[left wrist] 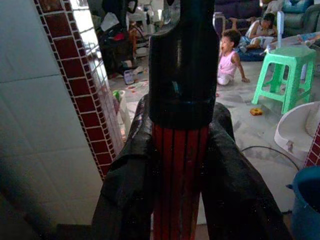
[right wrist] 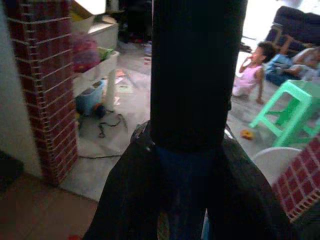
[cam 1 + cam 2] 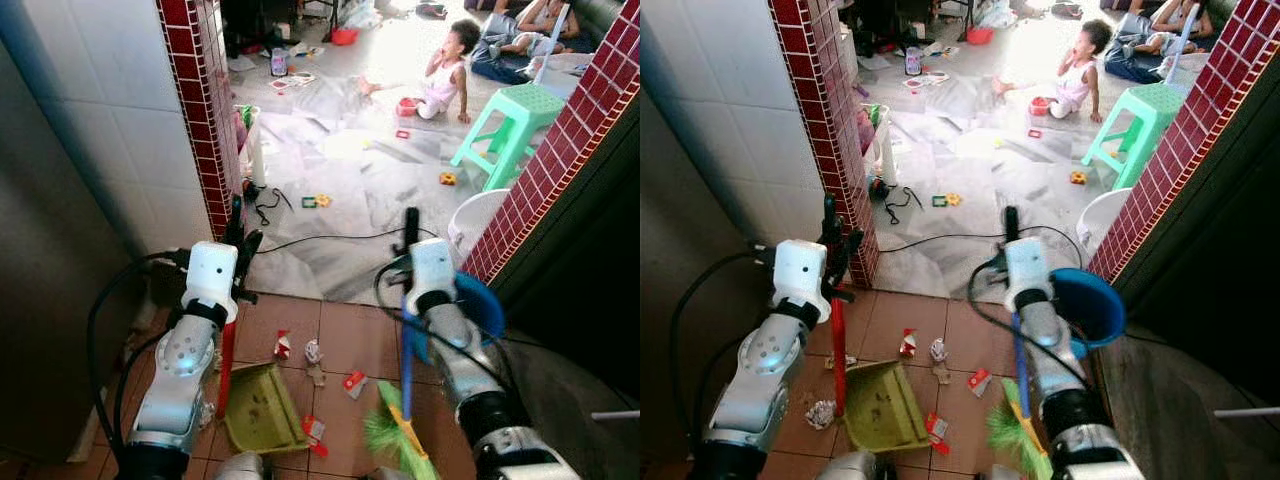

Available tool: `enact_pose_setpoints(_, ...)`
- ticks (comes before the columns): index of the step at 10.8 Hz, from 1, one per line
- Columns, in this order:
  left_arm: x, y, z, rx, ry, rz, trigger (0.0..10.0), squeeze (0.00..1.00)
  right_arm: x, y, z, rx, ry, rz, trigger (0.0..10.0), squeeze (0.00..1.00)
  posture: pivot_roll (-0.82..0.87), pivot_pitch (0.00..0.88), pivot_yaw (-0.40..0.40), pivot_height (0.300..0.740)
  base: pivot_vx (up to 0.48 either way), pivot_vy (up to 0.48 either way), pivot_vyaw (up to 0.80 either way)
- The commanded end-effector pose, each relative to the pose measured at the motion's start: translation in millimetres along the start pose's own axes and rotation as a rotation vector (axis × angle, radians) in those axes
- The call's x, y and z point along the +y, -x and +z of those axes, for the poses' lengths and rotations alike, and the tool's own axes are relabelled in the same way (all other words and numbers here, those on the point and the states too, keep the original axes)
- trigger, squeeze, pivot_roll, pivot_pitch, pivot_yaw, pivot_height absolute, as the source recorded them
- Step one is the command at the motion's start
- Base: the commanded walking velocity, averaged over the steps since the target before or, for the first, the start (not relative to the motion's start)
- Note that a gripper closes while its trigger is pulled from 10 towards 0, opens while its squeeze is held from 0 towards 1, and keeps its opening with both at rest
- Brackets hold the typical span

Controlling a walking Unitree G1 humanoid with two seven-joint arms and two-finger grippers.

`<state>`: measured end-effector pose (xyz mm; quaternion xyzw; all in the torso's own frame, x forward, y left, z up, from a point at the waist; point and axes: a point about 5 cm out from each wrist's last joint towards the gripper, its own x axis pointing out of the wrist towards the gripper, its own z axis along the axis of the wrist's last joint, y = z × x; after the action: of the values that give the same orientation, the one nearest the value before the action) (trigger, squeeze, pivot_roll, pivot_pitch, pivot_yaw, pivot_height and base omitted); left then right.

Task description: Sweep floor

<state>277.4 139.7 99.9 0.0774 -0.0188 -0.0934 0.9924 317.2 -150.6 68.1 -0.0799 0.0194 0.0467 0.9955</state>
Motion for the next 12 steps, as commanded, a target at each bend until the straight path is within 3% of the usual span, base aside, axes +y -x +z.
enact_pose_setpoints(1,0.3,-6.3,9,-0.046,-0.057,-0.043,10.0,0.0,-8.8,-8.1,15,-0.06,0.006,-0.057,10.0,0.0,0.04,0.0,-0.021,0.74,0.0,0.0,0.0)
enact_pose_setpoints(2,2.5,-7.0,8,-0.039,-0.103,-0.045,10.0,0.0,-12.2,-10.1,19,-0.075,0.019,-0.094,10.0,0.0,0.04,0.0,-0.019,0.74,0.0,0.0,0.0)
enact_pose_setpoints(6,4.9,-12.8,8,-0.022,-0.158,-0.098,10.0,0.0,-24.8,-11.7,21,-0.075,0.043,-0.198,10.0,0.0,0.08,0.0,-0.02,0.74,0.0,0.0,0.0)
enact_pose_setpoints(8,-7.2,-19.3,-1,0.001,-0.177,-0.139,10.0,0.0,-22.4,-13.9,23,-0.07,0.042,-0.204,10.0,0.0,0.06,0.0,-0.033,0.74,0.0,0.0,0.0)
enact_pose_setpoints(10,-23.5,-33.4,-9,0.032,-0.147,-0.145,10.0,0.0,-20.7,-14.0,28,-0.063,-0.031,-0.219,10.0,0.0,0.02,0.0,-0.026,0.74,0.0,0.0,0.0)
enact_pose_setpoints(12,-38.4,-35.8,-3,0.001,-0.124,-0.189,10.0,0.0,-27.4,-13.8,32,-0.07,-0.038,-0.237,10.0,0.0,0.0,0.0,-0.041,0.74,0.0,0.0,0.0)
